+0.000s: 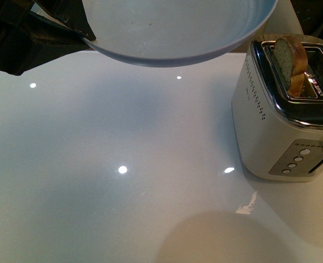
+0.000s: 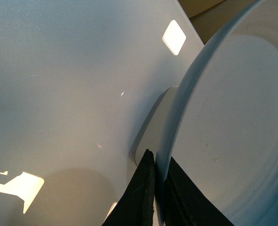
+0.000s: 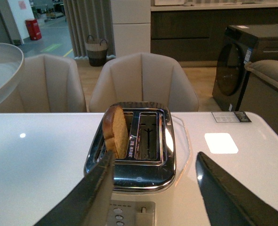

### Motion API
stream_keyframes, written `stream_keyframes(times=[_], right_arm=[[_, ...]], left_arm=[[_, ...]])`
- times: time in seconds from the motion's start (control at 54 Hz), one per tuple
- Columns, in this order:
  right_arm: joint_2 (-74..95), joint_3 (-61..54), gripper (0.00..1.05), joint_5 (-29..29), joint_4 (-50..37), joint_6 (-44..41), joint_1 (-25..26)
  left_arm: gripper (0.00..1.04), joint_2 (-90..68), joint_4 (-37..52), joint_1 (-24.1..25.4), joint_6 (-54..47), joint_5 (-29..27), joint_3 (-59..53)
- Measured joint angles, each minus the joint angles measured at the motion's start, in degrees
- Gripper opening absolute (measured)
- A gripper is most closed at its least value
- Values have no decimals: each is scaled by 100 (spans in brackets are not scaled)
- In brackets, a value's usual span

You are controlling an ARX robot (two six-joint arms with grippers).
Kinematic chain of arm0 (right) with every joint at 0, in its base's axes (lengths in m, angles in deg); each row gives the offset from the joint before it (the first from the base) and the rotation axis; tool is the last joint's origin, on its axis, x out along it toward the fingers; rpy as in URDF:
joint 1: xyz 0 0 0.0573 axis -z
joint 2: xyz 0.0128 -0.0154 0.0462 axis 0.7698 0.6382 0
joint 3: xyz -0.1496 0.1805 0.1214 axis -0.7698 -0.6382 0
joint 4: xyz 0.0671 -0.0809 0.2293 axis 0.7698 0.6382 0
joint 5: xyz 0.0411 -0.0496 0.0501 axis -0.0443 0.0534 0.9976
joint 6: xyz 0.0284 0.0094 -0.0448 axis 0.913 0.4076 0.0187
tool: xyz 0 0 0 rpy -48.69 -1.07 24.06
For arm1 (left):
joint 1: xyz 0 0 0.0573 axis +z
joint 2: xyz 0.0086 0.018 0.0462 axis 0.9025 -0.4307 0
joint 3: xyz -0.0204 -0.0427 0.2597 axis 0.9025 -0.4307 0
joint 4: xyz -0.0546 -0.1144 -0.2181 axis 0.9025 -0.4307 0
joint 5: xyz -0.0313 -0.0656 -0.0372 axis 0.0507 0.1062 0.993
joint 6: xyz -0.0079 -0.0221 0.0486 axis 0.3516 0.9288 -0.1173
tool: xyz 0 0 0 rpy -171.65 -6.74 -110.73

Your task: Left arm holds plate, right arm toasts bread

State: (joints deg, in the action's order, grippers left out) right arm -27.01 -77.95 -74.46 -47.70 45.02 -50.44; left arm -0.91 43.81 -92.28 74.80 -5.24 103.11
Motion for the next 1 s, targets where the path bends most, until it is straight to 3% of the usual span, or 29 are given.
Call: stream_keyframes(times=[0.148,0.259,0.463,0.592,0.777,0.999], right_arm=[[-2,0,83,-2,0,0,0],[-4,0,97,0,0,2,0],[-4,0,96,0,0,0,0],[-4,0,96,0,0,0,0],[-4,0,96,-2,0,0,0],[-4,0,96,0,0,0,0]], left_arm=[[3,-13,-531,-28,-192,-238,203],[3,-11,-564,-24,-232,-190,262],[3,-11,-767,363,-612,70,365],[3,-70,-741,992,-1228,337,382],[3,-883,-57,2107,-2059,623,350],[3,-2516,990,2800,-2758,1060,350]])
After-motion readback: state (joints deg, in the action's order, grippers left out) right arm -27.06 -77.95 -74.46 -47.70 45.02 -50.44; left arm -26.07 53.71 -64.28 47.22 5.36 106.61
